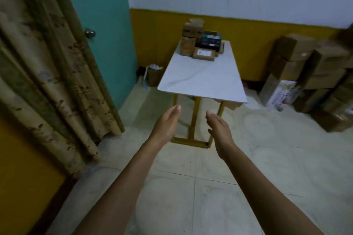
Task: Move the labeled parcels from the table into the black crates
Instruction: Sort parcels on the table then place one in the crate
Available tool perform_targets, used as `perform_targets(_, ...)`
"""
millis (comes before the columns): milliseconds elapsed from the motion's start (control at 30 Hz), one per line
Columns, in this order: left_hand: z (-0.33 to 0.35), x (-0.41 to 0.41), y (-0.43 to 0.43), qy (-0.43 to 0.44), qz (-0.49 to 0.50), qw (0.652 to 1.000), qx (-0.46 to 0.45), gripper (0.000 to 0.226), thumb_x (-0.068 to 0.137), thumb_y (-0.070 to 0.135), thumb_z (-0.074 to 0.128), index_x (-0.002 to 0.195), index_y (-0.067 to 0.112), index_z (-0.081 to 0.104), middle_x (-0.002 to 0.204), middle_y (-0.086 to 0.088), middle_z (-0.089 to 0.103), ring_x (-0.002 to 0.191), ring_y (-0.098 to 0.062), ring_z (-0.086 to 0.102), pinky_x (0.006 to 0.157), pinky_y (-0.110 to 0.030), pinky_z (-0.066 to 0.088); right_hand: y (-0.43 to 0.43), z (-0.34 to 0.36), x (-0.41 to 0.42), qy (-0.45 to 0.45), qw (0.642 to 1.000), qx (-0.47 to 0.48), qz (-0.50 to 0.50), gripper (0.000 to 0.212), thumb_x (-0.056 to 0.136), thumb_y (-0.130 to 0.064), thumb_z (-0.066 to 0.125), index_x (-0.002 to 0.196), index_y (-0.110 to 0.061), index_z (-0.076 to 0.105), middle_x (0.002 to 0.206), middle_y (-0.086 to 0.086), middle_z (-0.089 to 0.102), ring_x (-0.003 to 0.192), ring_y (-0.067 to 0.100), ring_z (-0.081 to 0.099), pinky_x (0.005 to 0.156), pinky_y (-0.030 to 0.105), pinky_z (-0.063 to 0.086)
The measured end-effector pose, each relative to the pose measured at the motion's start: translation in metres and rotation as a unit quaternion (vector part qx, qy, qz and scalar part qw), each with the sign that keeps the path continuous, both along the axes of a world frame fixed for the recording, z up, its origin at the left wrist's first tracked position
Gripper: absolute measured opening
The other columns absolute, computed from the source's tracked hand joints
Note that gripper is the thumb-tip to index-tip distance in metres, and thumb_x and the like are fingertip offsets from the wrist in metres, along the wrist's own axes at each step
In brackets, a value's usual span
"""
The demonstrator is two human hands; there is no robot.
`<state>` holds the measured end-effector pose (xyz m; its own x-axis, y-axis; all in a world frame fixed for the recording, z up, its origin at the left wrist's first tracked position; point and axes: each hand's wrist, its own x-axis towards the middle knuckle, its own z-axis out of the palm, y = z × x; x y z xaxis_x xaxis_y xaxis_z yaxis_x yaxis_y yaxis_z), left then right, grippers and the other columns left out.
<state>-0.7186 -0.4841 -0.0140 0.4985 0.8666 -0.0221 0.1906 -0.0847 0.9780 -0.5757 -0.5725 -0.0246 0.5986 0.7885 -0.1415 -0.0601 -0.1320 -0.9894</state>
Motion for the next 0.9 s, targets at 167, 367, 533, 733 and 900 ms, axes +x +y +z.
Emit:
perform_targets(167,-0.005,0.131,-0.003,-0.002,-0.027,0.997,-0.066,0.055,0.099,0.050,0.032,0.146,0.022,0.036,0.150,0.003,0.038,0.137,-0.013,0.034,0.100,-0.024,0.027,-0.003,-0.003,0.126,0.030,0.999,-0.005,-0.024,0.050,0.098,-0.045,0.046,0.139,-0.017,0.048,0.145,0.003,0.048,0.132,0.018,0.043,0.113,0.041,0.033)
perform_targets(367,-0.006,0.249,0.002,-0.124,-0.073,0.967,-0.209,0.057,0.100,0.048,0.022,0.148,0.018,0.030,0.154,0.003,0.032,0.142,-0.013,0.026,0.116,-0.044,0.017,-0.003,-0.003,0.250,0.090,0.994,0.044,-0.045,0.064,0.097,-0.056,0.032,0.143,-0.014,0.043,0.147,0.004,0.045,0.132,0.017,0.045,0.108,0.037,0.036)
perform_targets(533,-0.008,0.331,0.026,-0.132,-0.081,0.961,-0.228,0.060,0.099,0.051,0.020,0.148,0.018,0.030,0.154,0.003,0.033,0.142,-0.015,0.026,0.116,-0.042,0.018,0.010,-0.011,0.328,0.131,0.988,0.063,-0.060,0.069,0.096,-0.061,0.024,0.145,-0.014,0.040,0.149,0.005,0.043,0.136,0.020,0.041,0.112,0.042,0.031)
perform_targets(733,-0.025,0.441,0.073,-0.152,-0.099,0.950,-0.253,0.055,0.099,0.052,0.023,0.144,0.023,0.037,0.150,0.005,0.039,0.139,-0.016,0.033,0.112,-0.042,0.024,0.054,-0.026,0.417,0.185,0.975,0.084,-0.090,0.078,0.093,-0.068,0.015,0.141,-0.015,0.045,0.144,0.006,0.049,0.133,0.020,0.044,0.107,0.038,0.033)
perform_targets(900,-0.032,0.550,0.134,-0.167,-0.125,0.942,-0.264,0.055,0.099,0.050,0.023,0.146,0.022,0.033,0.152,0.005,0.035,0.141,-0.015,0.031,0.114,-0.042,0.023,0.111,-0.025,0.505,0.165,0.979,0.068,-0.102,0.080,0.091,-0.070,0.013,0.142,-0.017,0.044,0.146,0.005,0.048,0.132,0.018,0.045,0.105,0.035,0.034)
